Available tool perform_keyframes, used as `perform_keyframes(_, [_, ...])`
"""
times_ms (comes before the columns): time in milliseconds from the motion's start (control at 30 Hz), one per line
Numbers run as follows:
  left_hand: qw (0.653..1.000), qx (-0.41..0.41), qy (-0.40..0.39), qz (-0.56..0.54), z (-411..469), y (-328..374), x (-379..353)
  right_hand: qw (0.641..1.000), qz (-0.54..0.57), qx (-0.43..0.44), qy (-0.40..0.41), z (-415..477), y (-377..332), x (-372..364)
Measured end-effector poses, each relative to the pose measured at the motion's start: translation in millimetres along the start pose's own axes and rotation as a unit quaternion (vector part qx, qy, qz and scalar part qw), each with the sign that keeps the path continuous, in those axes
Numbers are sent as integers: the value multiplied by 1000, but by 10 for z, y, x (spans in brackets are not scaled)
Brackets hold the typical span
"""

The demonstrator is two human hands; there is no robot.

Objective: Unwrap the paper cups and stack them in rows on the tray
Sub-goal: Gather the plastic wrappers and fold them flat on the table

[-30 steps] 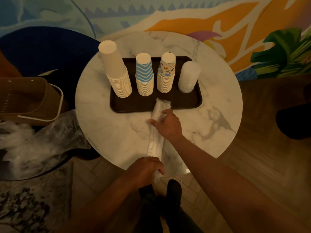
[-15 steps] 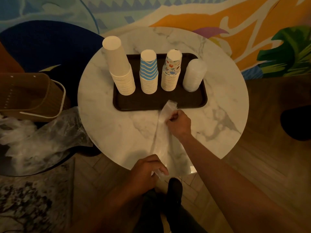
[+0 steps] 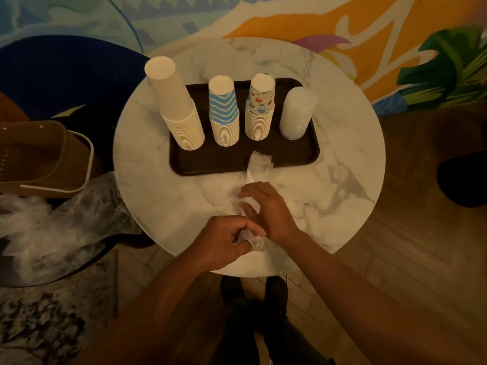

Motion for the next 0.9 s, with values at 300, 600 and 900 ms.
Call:
perform_keyframes(300, [999, 1, -31, -4, 32, 32, -44, 990, -41, -72, -111, -192, 434, -175])
perform_keyframes(600, [994, -27, 57, 93, 849, 118, 491, 981, -45, -148, -117, -109, 495, -105])
perform_keyframes(900, [988, 14, 105, 109, 1481, -318, 428, 973, -67, -174, -137, 50, 608, 127])
Point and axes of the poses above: each hand's wrist, its own z-axis towards the middle knuckle, its own x-axis out of the back of the hand, y = z × x, the point moved 7 cm from there along z, towards the middle knuckle, and after that the axes turned 10 degrees about -x, right-handed, at the moved point
